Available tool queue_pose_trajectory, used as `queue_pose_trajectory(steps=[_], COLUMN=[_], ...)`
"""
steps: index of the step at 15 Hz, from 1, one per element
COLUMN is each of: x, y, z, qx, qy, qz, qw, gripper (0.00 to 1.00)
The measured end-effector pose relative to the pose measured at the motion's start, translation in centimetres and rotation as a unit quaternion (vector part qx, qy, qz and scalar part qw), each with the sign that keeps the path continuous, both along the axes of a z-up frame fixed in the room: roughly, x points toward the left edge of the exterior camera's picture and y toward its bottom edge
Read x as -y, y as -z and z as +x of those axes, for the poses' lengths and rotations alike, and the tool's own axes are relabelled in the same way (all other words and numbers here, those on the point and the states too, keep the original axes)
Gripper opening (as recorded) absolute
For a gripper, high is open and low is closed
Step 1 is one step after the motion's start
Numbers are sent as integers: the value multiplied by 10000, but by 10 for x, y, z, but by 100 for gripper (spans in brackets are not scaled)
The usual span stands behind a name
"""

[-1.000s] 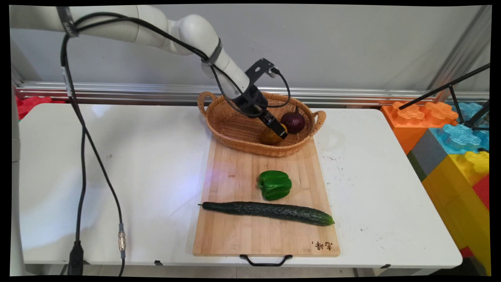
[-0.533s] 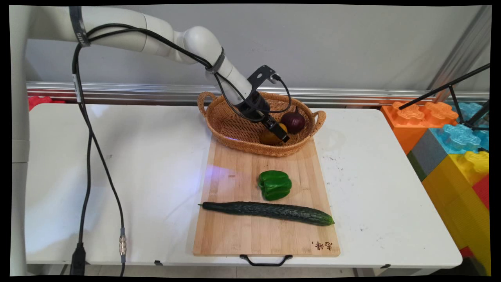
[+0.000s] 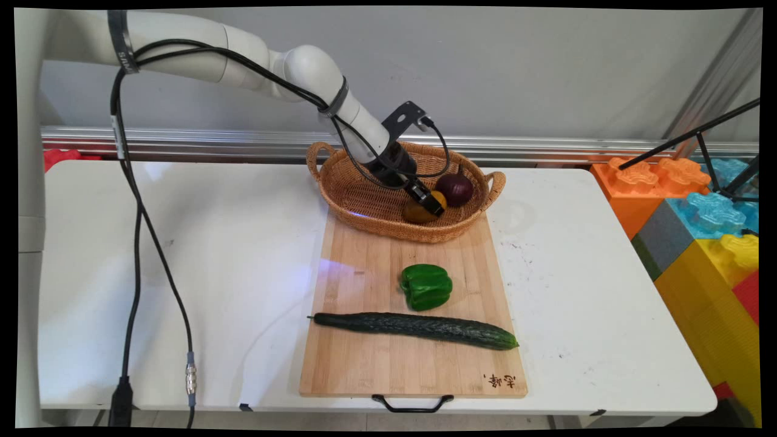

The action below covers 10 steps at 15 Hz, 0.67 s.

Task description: Place the picked object on the cutting board

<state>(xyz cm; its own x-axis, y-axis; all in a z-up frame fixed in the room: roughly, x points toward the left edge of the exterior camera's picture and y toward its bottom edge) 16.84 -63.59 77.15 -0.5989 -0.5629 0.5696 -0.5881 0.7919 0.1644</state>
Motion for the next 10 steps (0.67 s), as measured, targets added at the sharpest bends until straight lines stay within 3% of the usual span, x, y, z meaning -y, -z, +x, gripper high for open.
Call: queue_pose_trajectory(steps=[6,10], x=[-12,-33], y=[-29,-75], z=[-2,-6], qx=[44,29], qy=[-245,-586], qz=[-246,-405], qw=[9994,9975], gripper=[0,0])
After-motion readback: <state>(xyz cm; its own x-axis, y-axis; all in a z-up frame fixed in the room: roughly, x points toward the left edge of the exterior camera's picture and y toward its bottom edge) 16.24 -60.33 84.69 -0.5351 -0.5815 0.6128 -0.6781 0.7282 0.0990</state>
